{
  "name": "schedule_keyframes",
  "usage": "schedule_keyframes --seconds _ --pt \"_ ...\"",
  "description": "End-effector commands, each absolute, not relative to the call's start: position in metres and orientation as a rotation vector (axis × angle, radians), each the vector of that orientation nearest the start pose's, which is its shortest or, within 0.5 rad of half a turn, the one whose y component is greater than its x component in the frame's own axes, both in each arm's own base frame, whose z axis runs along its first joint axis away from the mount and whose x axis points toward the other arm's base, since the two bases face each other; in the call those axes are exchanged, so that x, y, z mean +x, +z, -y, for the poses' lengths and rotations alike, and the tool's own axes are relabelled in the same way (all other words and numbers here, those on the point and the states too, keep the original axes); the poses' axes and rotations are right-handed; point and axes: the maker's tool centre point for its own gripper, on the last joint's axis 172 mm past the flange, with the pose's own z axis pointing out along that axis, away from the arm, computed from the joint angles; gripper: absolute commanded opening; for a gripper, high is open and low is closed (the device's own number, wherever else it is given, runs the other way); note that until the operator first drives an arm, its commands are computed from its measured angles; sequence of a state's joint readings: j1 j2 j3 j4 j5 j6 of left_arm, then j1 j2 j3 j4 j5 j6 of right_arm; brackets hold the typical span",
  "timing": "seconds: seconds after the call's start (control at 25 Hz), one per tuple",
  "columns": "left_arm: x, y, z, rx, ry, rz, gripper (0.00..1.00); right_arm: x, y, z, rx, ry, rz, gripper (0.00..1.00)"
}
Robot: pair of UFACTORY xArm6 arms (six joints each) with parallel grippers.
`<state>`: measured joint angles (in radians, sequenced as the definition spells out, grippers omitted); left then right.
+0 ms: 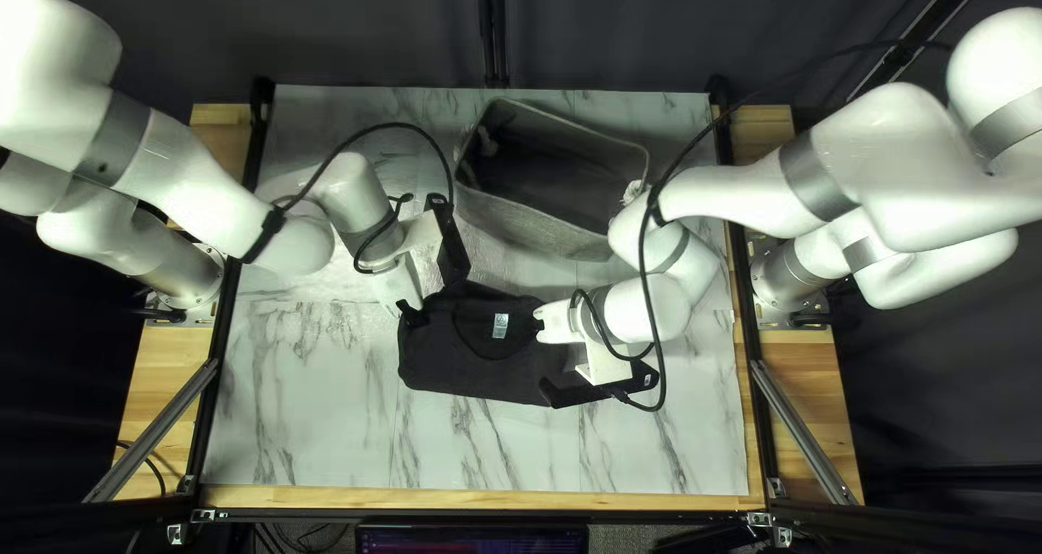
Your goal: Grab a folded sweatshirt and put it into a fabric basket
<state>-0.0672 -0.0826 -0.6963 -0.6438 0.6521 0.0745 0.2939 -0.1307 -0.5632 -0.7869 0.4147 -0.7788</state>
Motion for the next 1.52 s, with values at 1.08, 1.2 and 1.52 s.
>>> schedule_keyframes --seconds 1.08,1.2,1.52 --pt "0.462 0.087 0.104 -3.547 -0.105 0.67 1.0 0.442 0.067 -0.118 1.789 0.214 -2.062 0.0" --pt "0.457 0.092 0.097 -3.545 -0.172 0.676 1.0 0.44 0.066 -0.116 1.791 0.218 -2.059 0.0" --pt "0.464 0.078 0.077 -3.553 -0.279 0.727 1.0 0.439 0.067 -0.117 1.786 0.215 -2.061 0.0"
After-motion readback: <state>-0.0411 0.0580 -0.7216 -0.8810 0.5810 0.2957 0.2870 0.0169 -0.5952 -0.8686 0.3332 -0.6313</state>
